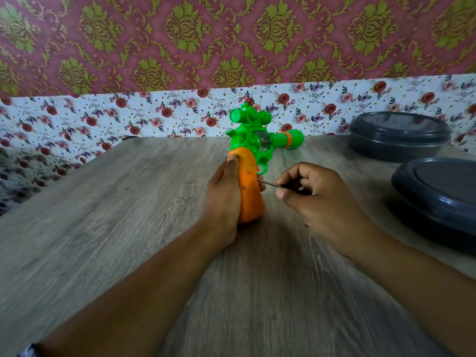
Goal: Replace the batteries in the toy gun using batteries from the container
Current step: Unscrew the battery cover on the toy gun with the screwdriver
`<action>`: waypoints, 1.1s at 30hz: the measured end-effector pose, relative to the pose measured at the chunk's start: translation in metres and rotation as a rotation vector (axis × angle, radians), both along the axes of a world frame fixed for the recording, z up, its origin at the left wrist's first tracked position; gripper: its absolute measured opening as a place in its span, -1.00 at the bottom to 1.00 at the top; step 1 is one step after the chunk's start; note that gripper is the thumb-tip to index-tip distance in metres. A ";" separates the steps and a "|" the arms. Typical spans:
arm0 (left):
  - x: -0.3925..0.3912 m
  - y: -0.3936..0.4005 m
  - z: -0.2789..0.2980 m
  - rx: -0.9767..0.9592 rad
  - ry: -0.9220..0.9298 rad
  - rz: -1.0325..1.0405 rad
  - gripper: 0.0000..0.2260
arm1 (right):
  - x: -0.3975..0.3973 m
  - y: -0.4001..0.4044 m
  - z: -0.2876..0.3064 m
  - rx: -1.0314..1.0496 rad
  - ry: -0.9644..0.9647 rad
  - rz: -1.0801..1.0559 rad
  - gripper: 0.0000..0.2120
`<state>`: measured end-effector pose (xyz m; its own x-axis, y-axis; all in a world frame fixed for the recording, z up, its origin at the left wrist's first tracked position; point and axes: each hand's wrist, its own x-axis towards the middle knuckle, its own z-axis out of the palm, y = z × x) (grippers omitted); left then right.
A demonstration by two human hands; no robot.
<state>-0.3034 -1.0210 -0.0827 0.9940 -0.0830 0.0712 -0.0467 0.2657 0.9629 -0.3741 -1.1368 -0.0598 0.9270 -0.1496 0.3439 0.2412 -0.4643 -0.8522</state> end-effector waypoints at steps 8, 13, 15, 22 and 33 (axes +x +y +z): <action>-0.006 0.001 0.003 -0.036 0.061 -0.011 -0.62 | 0.004 0.005 -0.013 0.246 0.108 0.031 -0.84; -0.012 0.001 0.006 0.089 0.063 0.088 -0.70 | 0.008 0.025 -0.011 0.128 -0.056 -0.054 -0.84; -0.014 -0.001 0.008 0.109 0.071 0.117 -0.65 | 0.016 0.029 -0.008 0.040 -0.081 -0.066 -0.82; -0.014 -0.002 0.010 -0.006 0.143 0.143 -0.72 | 0.029 0.031 -0.004 -0.284 -0.199 -0.116 -0.82; -0.015 -0.004 0.009 0.062 0.023 0.104 -0.67 | 0.023 0.029 -0.014 -0.327 -0.266 -0.132 -0.87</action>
<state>-0.3182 -1.0246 -0.0737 0.9988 0.0167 0.0459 -0.0483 0.2006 0.9785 -0.3512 -1.1078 -0.0736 0.7800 -0.1041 0.6171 0.3532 -0.7408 -0.5714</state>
